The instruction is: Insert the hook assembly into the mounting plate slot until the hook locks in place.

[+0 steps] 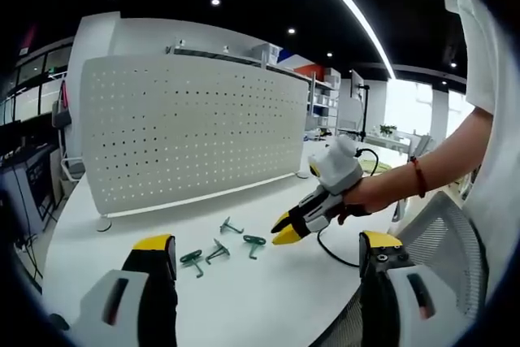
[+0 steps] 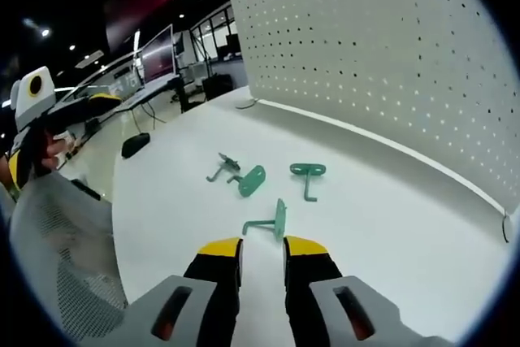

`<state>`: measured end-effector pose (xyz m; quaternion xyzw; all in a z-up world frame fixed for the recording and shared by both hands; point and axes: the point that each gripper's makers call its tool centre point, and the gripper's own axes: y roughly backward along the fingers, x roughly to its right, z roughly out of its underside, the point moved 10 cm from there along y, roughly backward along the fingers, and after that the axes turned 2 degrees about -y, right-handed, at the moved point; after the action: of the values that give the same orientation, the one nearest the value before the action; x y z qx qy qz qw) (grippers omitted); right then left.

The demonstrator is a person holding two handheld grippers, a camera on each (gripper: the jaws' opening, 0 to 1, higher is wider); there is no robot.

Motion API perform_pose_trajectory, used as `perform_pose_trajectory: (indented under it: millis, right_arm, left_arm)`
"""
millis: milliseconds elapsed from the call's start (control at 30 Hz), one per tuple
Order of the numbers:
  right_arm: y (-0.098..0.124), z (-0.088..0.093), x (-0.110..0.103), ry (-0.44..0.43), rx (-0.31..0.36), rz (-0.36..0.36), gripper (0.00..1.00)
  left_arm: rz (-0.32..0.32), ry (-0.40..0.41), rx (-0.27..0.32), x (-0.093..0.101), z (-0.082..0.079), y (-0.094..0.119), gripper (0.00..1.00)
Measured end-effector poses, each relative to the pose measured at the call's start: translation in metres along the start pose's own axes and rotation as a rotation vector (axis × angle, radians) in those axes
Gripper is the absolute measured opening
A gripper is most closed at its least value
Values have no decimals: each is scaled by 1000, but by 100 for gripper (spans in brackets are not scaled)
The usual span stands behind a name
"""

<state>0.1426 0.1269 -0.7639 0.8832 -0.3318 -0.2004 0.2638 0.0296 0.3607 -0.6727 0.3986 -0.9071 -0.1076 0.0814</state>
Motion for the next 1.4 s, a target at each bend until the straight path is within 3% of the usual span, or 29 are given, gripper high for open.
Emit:
perform_pose_trajectory:
  millis: [467, 733, 1400]
  right_arm:
    - [-16, 6, 7, -18, -53, 25, 14]
    - [-24, 8, 9, -45, -45, 40, 13]
    - [-33, 6, 11, 10, -52, 52, 3]
  left_arm:
    - [4, -1, -8, -2, 0, -2, 95]
    - [16, -8, -21, -1, 0, -3, 96]
    - [0, -2, -22, -1, 0, 0, 95]
